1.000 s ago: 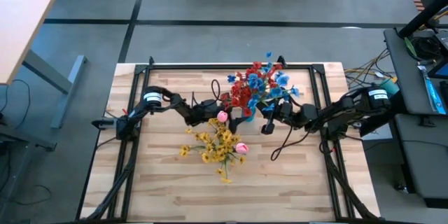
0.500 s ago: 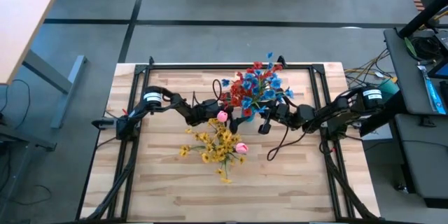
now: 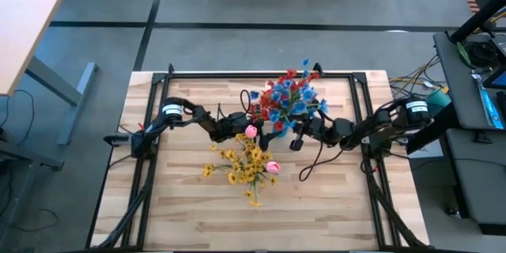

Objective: Sort flowers into vase by color
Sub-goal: Put the blue flowers into the blue flower vase

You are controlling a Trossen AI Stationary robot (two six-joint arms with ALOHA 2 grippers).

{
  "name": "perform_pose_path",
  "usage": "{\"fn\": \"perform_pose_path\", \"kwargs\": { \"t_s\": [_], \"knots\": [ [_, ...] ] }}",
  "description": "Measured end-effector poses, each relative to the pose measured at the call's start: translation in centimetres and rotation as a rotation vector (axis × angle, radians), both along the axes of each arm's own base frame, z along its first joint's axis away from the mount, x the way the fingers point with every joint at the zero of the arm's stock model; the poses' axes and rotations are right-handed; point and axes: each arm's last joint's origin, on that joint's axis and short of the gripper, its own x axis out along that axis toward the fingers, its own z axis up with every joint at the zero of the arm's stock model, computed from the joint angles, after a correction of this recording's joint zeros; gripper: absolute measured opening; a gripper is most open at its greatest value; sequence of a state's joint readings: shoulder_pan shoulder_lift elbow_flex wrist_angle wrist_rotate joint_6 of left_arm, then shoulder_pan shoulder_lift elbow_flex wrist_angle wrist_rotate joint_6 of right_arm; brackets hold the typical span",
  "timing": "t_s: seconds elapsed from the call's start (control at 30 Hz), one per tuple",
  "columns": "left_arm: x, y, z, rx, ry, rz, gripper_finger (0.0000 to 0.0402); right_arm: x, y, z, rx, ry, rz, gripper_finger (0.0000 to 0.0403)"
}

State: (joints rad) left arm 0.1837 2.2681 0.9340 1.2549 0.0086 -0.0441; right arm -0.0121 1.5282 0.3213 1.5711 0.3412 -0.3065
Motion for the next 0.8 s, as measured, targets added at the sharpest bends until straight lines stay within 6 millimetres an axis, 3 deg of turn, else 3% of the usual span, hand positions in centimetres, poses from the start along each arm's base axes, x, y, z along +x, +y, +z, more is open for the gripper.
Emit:
{"fn": "perform_pose_path", "kwargs": {
  "t_s": [0.8],
  "knots": [
    [0.0, 0.0, 0.0, -0.002, 0.000, 0.000, 0.0292, 0.6, -0.3, -1.7, 0.110, 0.109, -0.069, 0.0009]
  ]
}}
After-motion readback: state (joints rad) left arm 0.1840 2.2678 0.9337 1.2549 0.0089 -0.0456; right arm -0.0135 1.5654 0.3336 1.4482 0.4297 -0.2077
